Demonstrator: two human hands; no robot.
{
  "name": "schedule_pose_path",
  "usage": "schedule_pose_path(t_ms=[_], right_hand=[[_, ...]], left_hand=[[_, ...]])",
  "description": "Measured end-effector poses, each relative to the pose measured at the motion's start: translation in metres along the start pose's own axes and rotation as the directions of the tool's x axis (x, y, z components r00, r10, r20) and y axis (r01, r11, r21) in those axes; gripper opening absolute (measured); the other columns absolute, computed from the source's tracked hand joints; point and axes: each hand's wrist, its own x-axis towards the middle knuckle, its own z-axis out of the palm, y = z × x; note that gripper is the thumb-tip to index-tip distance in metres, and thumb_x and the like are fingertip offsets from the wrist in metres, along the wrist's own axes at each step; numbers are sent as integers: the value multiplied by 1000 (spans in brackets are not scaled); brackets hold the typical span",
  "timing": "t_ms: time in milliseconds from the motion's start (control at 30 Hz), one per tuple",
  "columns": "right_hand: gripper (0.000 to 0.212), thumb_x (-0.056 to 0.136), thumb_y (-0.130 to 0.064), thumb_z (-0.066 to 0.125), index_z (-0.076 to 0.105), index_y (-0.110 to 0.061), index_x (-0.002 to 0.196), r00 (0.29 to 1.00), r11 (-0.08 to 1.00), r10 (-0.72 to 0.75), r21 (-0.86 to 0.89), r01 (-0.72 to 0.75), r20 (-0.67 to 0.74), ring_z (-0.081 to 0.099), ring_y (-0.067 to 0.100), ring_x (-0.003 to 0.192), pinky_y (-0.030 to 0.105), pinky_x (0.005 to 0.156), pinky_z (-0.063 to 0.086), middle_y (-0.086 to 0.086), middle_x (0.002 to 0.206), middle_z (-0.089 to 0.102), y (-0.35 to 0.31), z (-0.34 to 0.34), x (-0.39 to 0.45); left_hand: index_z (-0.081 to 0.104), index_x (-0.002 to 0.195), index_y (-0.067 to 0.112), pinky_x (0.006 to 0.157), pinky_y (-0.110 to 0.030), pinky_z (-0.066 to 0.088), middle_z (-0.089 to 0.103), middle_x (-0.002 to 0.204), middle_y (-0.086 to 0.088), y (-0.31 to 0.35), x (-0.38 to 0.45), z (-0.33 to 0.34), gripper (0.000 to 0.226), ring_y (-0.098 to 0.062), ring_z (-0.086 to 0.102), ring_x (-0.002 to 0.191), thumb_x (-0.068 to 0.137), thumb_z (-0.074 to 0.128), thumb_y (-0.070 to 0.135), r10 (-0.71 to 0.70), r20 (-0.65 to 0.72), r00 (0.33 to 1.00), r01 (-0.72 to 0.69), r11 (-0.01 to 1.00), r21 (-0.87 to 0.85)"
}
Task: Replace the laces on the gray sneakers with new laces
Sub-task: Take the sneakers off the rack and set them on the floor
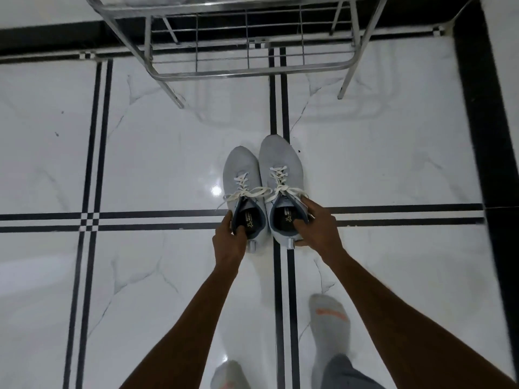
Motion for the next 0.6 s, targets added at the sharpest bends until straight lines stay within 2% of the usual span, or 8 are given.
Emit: schedule_pose_path(t_ms=[100, 167, 267, 333, 467, 600], right_hand=[[64, 82, -3, 68, 54, -17, 143, 1000, 998, -28, -54, 27, -6, 67, 20, 96, 30, 91, 57, 7, 115, 72, 16, 7, 18], [64, 82, -1, 67, 55, -16, 143, 1000, 999, -17, -40, 16, -10, 68, 22, 97, 34, 90, 58, 7, 114, 71, 26, 12, 25], [63, 82, 2, 64, 55, -17, 141, 1000, 999, -22, -44, 22, -11, 68, 25, 95, 46, 81, 61, 8, 109, 70, 37, 17, 33], [63, 83, 0, 64, 52, -16, 144, 998, 997, -57, -53, 55, -33, 68, 29, 101, 51, 81, 61, 10, 117, 69, 41, 23, 39], [61, 89, -6, 64, 49, -20, 147, 994, 991, -75, -118, 65, -82, 67, 33, 105, 49, 90, 58, 13, 123, 68, 41, 34, 53], [56, 92, -3, 59, 51, -19, 145, 986, 981, -105, -177, 80, -133, 68, 32, 99, 44, 92, 57, 14, 118, 70, 41, 39, 57]], left_hand=[[49, 149, 14, 95, -26, 48, 63, 134, -4, -14, 15, 17, 58, -22, 59, 122, 93, 55, -1, -10, -49, 999, 10, 1000, -7], [48, 149, 12, 99, -27, 48, 62, 137, -8, -25, 20, 26, 60, -25, 60, 124, 91, 58, -2, 3, -88, 996, -5, 1000, -17], [53, 144, 13, 101, -42, 53, 66, 130, -9, -32, 34, 35, 57, -28, 65, 115, 90, 67, 7, 46, -181, 982, -46, 999, 9], [55, 143, 15, 101, -49, 52, 64, 131, -7, -38, 46, 36, 57, -30, 64, 113, 88, 72, 14, 85, -206, 975, -74, 995, 59], [58, 141, 21, 92, -49, 56, 65, 115, -5, -44, 62, 34, 61, -33, 67, 97, 83, 73, 13, 159, -197, 967, -139, 984, 109], [60, 140, 21, 94, -46, 55, 60, 117, -2, -47, 69, 29, 60, -27, 63, 103, 82, 69, 8, 196, -205, 959, -184, 980, 73]])
